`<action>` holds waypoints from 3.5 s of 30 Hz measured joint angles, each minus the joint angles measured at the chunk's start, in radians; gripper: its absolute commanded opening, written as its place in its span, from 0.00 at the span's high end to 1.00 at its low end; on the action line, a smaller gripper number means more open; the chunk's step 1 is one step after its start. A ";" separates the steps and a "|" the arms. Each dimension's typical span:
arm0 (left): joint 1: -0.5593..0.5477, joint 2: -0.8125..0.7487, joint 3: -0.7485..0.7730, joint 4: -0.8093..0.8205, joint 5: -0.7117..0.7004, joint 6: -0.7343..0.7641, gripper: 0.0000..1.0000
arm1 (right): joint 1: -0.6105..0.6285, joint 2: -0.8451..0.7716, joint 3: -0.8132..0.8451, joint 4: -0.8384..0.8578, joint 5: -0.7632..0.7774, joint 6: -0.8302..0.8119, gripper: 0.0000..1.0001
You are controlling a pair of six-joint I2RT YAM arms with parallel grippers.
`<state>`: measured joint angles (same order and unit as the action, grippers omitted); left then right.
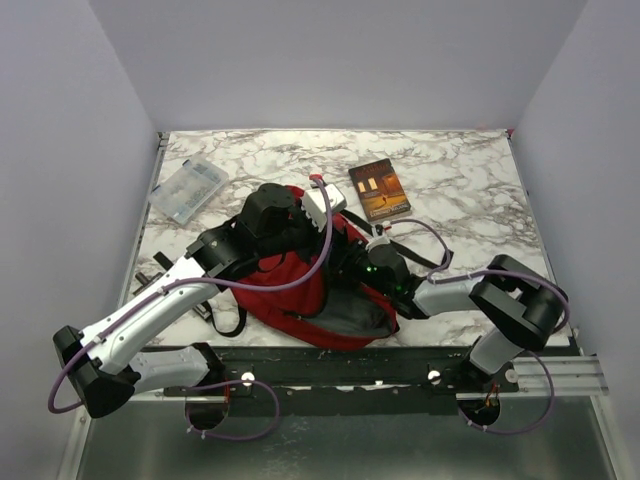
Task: Pack the student bag
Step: Place the book in the student bag, then pick up the book from the center of the board.
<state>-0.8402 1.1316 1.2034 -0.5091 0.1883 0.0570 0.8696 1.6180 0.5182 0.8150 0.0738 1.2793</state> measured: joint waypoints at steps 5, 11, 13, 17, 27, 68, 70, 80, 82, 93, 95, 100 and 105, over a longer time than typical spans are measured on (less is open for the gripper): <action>0.000 0.000 -0.036 0.014 -0.062 0.024 1.00 | -0.003 -0.094 0.035 -0.236 -0.008 -0.106 0.34; 0.000 0.000 -0.071 0.052 -0.181 0.039 1.00 | -0.021 -0.330 0.106 -0.586 -0.006 -0.303 0.16; 0.000 0.002 -0.079 0.060 -0.200 0.042 1.00 | -0.035 -0.427 0.136 -0.697 0.010 -0.374 0.10; 0.000 0.011 -0.095 0.069 -0.209 0.037 1.00 | -0.172 -0.558 0.214 -0.871 0.023 -0.507 0.02; -0.006 0.038 -0.147 0.057 -0.122 -0.073 1.00 | -0.738 -0.266 0.335 -0.874 -0.257 -0.650 0.01; -0.013 0.562 0.515 -0.014 -0.122 -0.210 0.09 | -0.856 0.314 0.503 -0.599 -0.513 -0.661 1.00; -0.019 0.634 0.539 0.019 -0.153 -0.177 0.08 | -0.856 0.305 0.503 -0.599 -0.546 -0.630 1.00; -0.026 0.884 0.547 0.117 -0.258 0.040 0.05 | -0.858 0.252 0.488 -0.561 -0.732 -0.410 1.00; -0.026 0.921 0.568 0.121 -0.278 0.077 0.05 | -0.858 0.252 0.488 -0.549 -0.760 -0.373 1.00; -0.023 1.072 0.713 0.149 -0.333 0.123 0.23 | -0.858 0.252 0.488 -0.504 -0.816 -0.275 1.00; -0.018 1.078 0.713 0.151 -0.332 0.115 0.24 | -0.858 0.251 0.487 -0.501 -0.817 -0.272 1.00; 0.000 1.075 0.694 0.161 -0.301 0.053 0.11 | -0.858 0.249 0.485 -0.507 -0.822 -0.290 0.64; 0.096 1.022 0.619 0.161 -0.101 -0.158 0.02 | -0.858 0.257 0.547 -0.593 -0.802 -0.428 0.43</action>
<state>-0.7441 2.1536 1.8221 -0.3481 0.0872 -0.1009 0.0113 1.8748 1.0657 0.2222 -0.7280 0.8516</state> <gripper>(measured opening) 0.911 0.518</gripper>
